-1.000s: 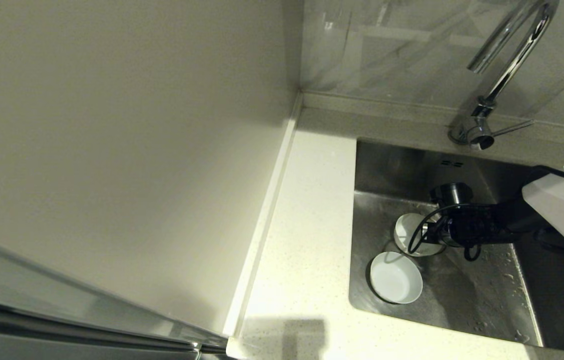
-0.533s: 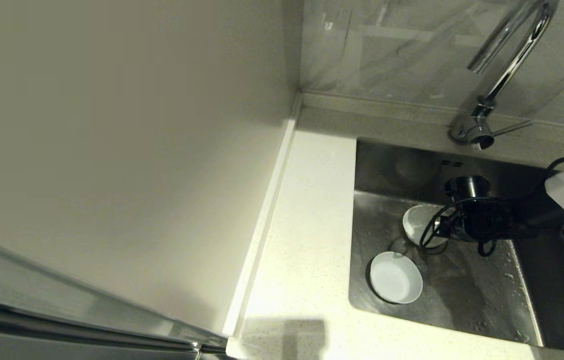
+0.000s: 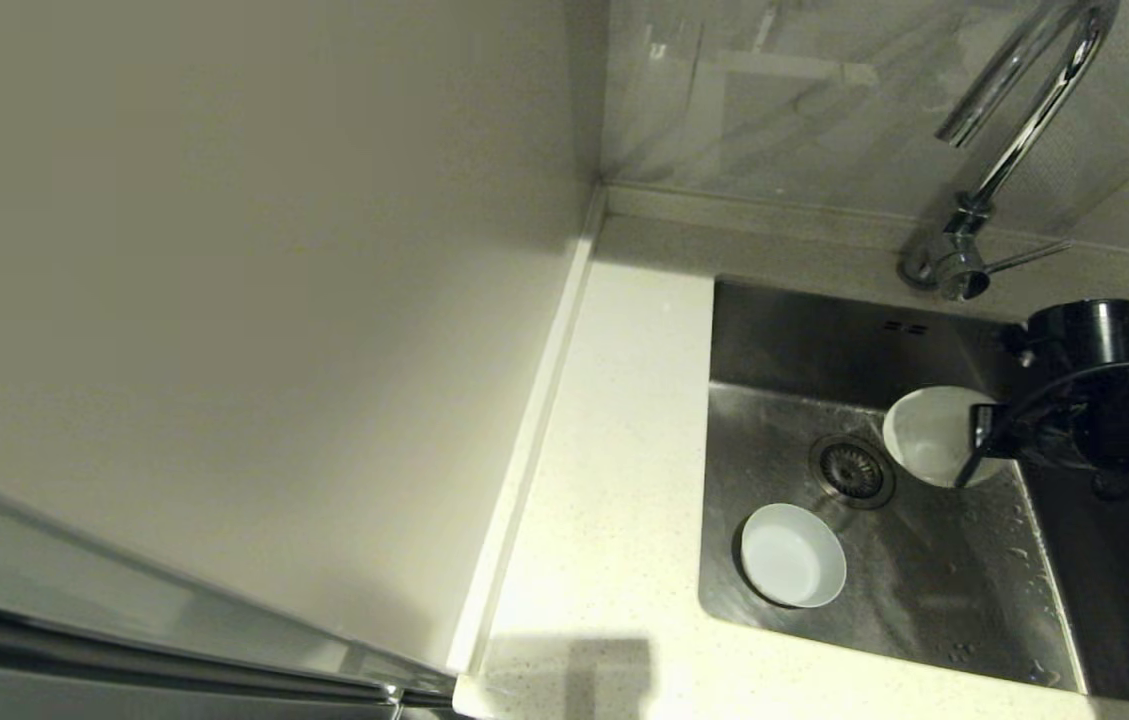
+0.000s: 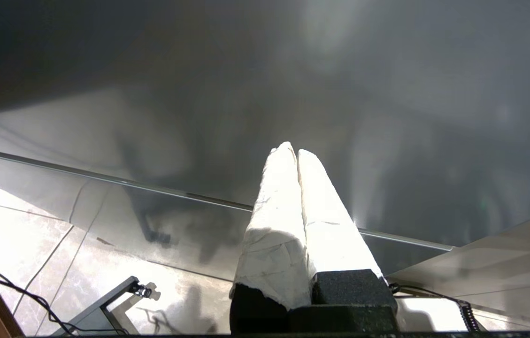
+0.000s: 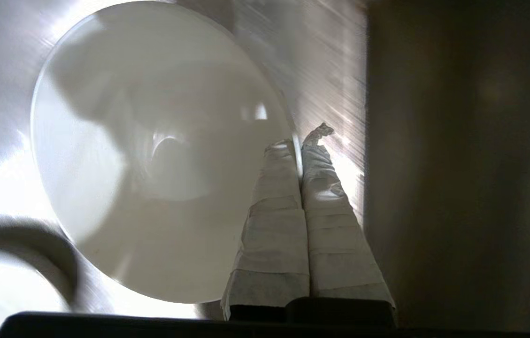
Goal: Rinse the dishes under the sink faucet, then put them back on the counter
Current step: Put a bowl back to the table from the sink
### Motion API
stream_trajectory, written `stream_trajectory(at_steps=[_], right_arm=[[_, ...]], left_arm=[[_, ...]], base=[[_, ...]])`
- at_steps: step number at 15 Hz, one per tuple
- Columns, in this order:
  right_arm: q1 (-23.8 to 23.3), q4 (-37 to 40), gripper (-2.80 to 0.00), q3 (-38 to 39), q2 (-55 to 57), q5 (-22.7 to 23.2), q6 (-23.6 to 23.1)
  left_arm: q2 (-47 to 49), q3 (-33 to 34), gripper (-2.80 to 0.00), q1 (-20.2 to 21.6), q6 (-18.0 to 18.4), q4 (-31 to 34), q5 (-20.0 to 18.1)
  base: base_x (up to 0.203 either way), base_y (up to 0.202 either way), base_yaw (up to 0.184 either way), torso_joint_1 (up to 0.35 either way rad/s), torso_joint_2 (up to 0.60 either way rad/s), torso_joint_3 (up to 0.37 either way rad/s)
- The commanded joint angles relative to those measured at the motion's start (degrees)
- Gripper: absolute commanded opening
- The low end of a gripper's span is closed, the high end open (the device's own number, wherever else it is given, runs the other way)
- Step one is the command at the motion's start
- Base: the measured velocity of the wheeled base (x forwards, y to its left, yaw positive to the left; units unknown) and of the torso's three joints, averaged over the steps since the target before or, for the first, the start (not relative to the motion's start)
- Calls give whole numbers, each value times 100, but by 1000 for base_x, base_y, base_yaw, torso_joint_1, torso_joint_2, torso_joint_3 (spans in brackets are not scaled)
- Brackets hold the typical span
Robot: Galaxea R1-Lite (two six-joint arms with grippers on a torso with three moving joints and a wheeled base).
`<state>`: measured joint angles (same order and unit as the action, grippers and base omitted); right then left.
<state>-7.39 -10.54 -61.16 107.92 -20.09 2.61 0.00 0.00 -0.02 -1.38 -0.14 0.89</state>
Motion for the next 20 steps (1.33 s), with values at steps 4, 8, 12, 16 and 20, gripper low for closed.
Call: stream_trajectory(at_steps=[4, 8, 12, 16, 20], right_arm=[[-1092, 11, -280, 1710, -2253, 21, -652], [-1559, -634, -280, 1824, -3233, 30, -1732], [-1638, -3269, -280, 2384, -3592, 283, -3090], [-1643, -5117, -280, 3109, -3658, 1586, -3988], [-1643, -6755, -280, 3652, -3287, 1763, -4393]], left_arm=[[-18, 0, -280, 2, -3, -3, -1], [-18, 0, -280, -6, -3, -3, -1], [-18, 0, -280, 2, -3, -3, -1], [-18, 0, -280, 2, -3, -3, -1], [-18, 0, -280, 2, -3, -3, -1]], base=[[0, 0, 0, 0, 0, 0], [0, 0, 0, 0, 0, 0], [0, 0, 0, 0, 0, 0], [0, 0, 0, 0, 0, 0], [0, 0, 0, 0, 0, 0]])
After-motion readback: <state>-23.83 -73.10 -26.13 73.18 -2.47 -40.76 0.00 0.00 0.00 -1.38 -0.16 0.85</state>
